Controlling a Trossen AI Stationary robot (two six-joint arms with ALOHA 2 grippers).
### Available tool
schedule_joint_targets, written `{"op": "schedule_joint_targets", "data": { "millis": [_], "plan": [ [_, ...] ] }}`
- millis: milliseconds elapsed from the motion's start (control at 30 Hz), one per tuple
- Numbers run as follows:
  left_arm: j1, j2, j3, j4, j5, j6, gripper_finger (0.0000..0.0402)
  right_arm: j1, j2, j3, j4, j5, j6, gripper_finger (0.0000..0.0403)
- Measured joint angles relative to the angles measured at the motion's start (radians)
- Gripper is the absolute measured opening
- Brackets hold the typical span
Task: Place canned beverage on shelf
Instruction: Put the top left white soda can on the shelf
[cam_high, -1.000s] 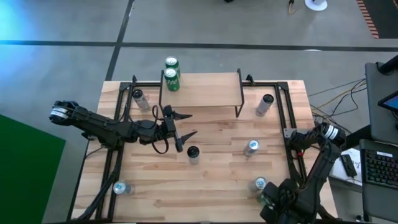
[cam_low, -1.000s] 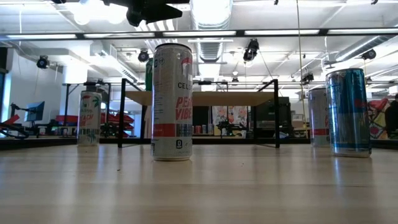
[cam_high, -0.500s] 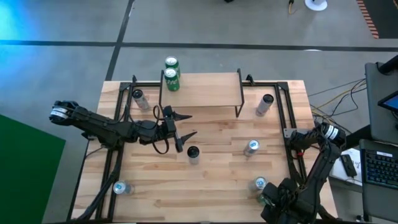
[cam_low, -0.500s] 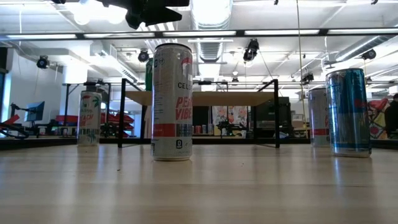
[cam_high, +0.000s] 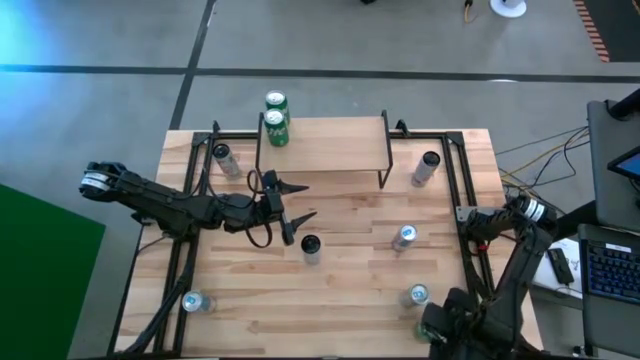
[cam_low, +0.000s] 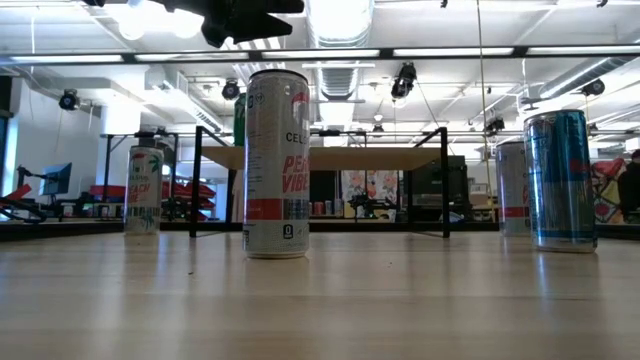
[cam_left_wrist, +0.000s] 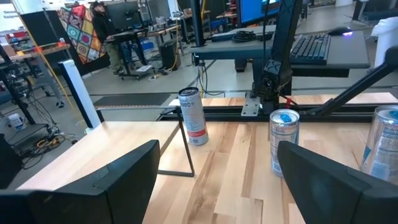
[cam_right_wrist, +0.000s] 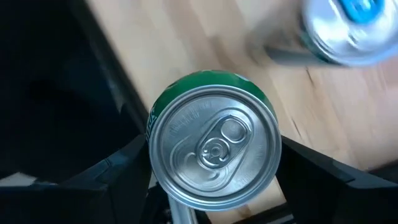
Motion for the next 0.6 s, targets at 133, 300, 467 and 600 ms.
{"op": "schedule_joint_targets", "data": {
  "millis": [133,300,467,600],
  "plan": [
    [0.0,0.0,-0.004,-0.013,0.067,-0.017,0.031,-0.023,-0.001,0.079,-0.001,0.066,-0.147,0.0284],
    [-0.009,0.0,-0.009,-0.007,0.276,-0.055,0.031,-0.079,-0.001,0.182,-0.022,0.186,-0.448,0.0284],
    [-0.031,0.0,-0.059,0.065,0.294,-0.057,0.0311,-0.174,-0.001,0.273,-0.099,0.251,-0.712,0.0284],
    [-0.031,0.0,-0.118,0.172,0.482,-0.057,0.0311,-0.268,0.0,0.331,-0.098,0.256,-0.921,0.0284]
  ]
}}
